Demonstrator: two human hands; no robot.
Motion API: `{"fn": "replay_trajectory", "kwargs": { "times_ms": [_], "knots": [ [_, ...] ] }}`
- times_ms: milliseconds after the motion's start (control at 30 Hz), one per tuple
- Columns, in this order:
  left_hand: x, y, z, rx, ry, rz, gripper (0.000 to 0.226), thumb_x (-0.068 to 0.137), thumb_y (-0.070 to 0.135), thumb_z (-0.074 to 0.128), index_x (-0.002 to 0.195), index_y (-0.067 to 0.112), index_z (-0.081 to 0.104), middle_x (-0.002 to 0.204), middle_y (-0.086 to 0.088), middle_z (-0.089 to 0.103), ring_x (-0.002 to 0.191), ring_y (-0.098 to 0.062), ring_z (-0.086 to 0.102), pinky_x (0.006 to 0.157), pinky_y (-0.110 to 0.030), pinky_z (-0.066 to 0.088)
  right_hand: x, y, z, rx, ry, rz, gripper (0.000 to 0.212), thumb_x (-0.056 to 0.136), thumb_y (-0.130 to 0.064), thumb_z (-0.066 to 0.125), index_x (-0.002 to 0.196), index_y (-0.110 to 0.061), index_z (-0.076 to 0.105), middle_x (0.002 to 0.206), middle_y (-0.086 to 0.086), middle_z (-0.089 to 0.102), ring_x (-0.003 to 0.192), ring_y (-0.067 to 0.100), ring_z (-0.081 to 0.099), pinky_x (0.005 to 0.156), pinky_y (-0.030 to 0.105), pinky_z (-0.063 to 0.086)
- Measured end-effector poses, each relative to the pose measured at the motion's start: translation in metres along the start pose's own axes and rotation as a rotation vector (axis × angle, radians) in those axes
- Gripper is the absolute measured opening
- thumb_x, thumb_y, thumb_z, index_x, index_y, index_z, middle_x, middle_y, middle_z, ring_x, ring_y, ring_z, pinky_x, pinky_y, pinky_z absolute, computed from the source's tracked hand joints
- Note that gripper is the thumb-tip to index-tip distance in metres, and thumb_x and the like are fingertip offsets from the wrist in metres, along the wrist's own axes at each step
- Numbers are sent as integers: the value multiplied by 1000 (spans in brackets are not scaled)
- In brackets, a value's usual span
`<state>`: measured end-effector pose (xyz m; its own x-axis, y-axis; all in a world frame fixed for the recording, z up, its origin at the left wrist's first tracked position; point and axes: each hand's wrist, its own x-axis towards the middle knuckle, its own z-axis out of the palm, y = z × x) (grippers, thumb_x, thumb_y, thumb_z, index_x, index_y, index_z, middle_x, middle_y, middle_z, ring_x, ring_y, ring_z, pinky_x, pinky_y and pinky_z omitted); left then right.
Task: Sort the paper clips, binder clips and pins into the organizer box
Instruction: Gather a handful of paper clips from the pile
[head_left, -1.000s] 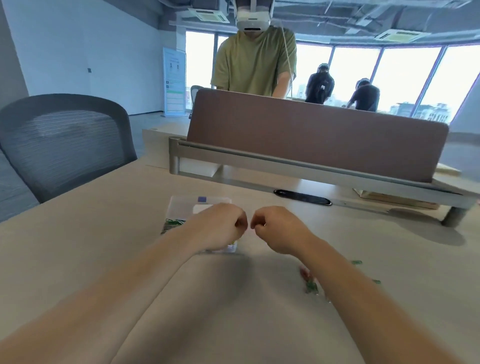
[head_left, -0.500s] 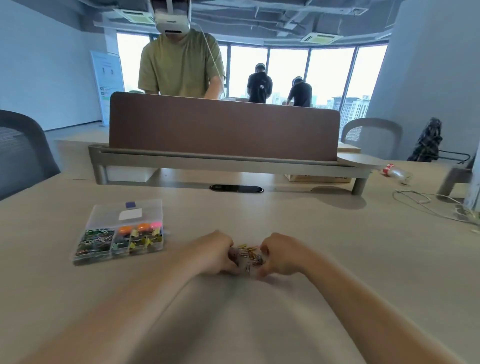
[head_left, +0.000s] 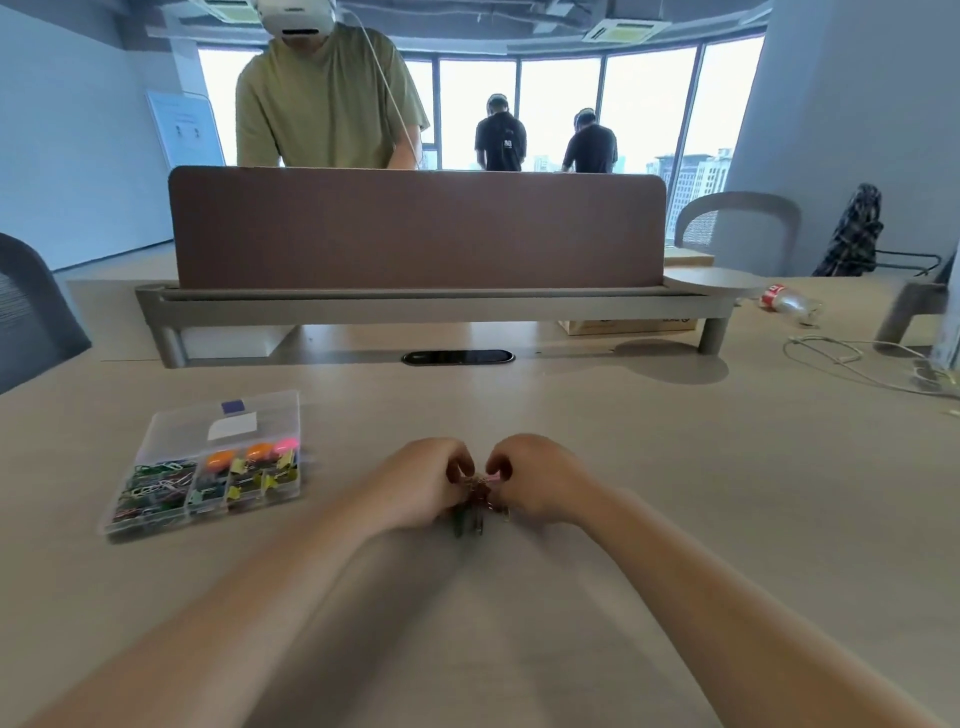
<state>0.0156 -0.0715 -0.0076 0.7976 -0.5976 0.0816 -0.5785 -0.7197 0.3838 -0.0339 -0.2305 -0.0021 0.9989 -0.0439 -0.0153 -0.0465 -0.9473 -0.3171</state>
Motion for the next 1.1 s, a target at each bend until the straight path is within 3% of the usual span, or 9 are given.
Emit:
{"fn": "replay_trajectory", "kwargs": {
  "times_ms": [100,167,267,333,467,633,833,1000,1100],
  "knots": [
    [5,-6,-2,42,-37,-10,45,86,34,67,126,17,57,120,0,57,101,-16,56,80,-25,44,2,9,-9,-29,-50,-24,60,81,-38,74,135,-19,56,132,2,53,118,22,54,96,32,45],
    [8,-5,-4,89,-96,-10,43,89,32,63,128,16,57,123,-4,53,112,-22,55,91,-30,45,2,10,-12,-59,-134,-28,72,74,-46,79,136,-17,55,132,3,52,119,24,54,96,35,46],
    [11,-5,-4,105,-159,48,23,93,17,51,107,13,69,107,-8,56,99,-30,59,85,-39,49,5,5,-8,-62,-182,-65,48,66,-55,82,92,-17,67,105,2,55,93,26,59,73,34,48],
    [10,-6,-6,118,-219,62,30,93,14,48,115,18,68,113,-4,51,100,-25,57,89,-38,47,5,1,-6,-103,-207,-70,48,62,-61,81,75,-21,57,103,1,51,86,25,59,74,37,51],
    [2,-7,-13,134,-327,135,33,85,32,68,116,23,64,113,1,44,98,-18,53,77,-26,40,-3,-4,-4,-163,-233,-85,59,58,-66,80,93,-21,61,113,-1,43,91,24,56,80,39,51],
    [-2,-6,-8,18,-236,154,26,74,31,77,97,19,72,85,-1,62,72,-15,57,63,-30,45,-7,-6,-3,-131,-158,-122,38,72,-49,79,92,-22,62,98,-2,53,82,21,57,59,29,41],
    [-3,0,3,29,-77,18,30,78,28,74,106,18,69,102,-1,65,93,-20,61,81,-32,51,-10,-9,1,-30,-51,-72,26,82,-29,71,106,-19,68,108,1,64,96,21,60,71,27,40],
    [1,8,5,15,-93,-54,9,78,19,68,81,12,73,74,-6,73,74,-22,68,67,-32,52,-9,-12,4,-40,-27,-48,18,83,-22,67,99,-16,74,99,7,70,92,27,64,69,29,46],
    [3,12,7,22,-62,-103,9,79,16,66,79,10,72,75,-11,71,73,-27,68,66,-35,54,-8,-13,6,-51,-19,-39,19,85,-20,64,100,-17,75,98,7,70,92,27,64,68,29,46]
  ]
}}
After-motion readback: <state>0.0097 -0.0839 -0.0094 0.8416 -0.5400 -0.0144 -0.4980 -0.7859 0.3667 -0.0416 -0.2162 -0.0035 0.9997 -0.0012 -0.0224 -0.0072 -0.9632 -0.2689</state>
